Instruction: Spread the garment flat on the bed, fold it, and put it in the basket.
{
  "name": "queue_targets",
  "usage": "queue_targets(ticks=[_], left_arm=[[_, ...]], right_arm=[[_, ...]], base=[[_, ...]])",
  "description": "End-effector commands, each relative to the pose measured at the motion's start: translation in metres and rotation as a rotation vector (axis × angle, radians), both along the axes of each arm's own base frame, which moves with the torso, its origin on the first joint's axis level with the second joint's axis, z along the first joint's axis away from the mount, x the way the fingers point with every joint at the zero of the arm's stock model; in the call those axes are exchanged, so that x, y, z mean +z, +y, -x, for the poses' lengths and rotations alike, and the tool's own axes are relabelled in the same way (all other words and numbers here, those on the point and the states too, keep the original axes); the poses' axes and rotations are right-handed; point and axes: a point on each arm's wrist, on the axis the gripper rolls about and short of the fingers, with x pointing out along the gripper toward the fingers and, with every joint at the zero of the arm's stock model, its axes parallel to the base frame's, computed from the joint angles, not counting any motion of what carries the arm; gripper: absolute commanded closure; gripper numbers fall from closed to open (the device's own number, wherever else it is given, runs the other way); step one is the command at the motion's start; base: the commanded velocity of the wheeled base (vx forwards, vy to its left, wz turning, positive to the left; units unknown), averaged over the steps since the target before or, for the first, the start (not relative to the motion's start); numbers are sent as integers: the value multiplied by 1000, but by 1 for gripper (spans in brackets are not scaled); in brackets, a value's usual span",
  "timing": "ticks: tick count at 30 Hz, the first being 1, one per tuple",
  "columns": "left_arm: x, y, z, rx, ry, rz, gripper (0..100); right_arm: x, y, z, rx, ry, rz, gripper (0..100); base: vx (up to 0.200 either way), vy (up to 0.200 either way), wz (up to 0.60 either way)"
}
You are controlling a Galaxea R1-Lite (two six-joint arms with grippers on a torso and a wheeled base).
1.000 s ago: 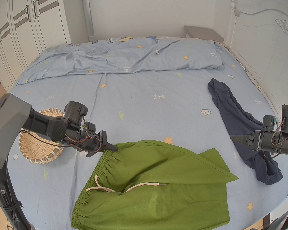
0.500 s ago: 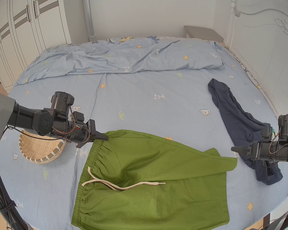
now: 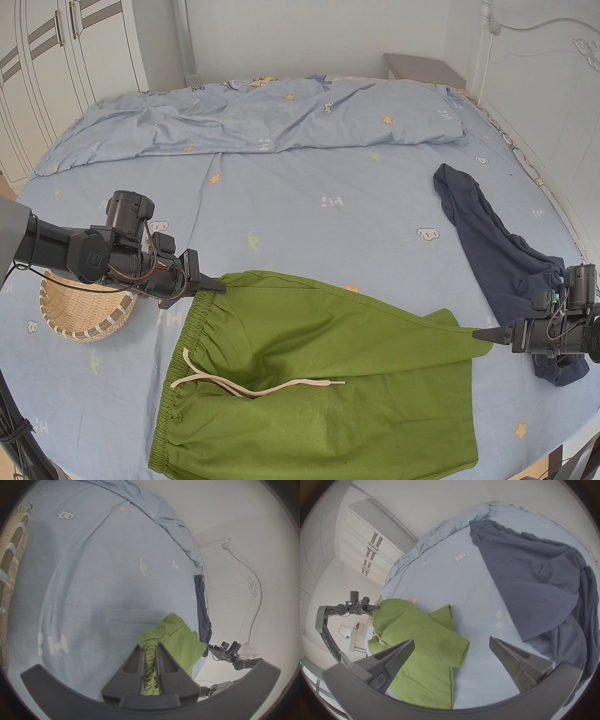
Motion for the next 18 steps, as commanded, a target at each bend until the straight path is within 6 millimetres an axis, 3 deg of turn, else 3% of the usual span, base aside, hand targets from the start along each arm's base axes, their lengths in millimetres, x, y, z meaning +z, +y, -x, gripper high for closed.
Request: queue_targets(ticks=[1, 15, 16, 18], left_arm=[[0, 1, -1, 3, -2, -1, 100], [3, 0, 1, 1, -8, 1, 100], [3, 1, 0, 3, -7, 2, 100], [2, 1, 0, 2, -6, 1, 100]], right_arm=[[-10, 1, 2, 17, 28, -18, 0], [-15, 2, -8, 24, 19, -26, 0], [-15, 2, -11, 22, 14, -31, 100], [-15, 2, -13, 18, 10, -36, 100]], base=[[0, 0, 0], [0, 0, 0], [0, 0, 0], [0, 0, 0]])
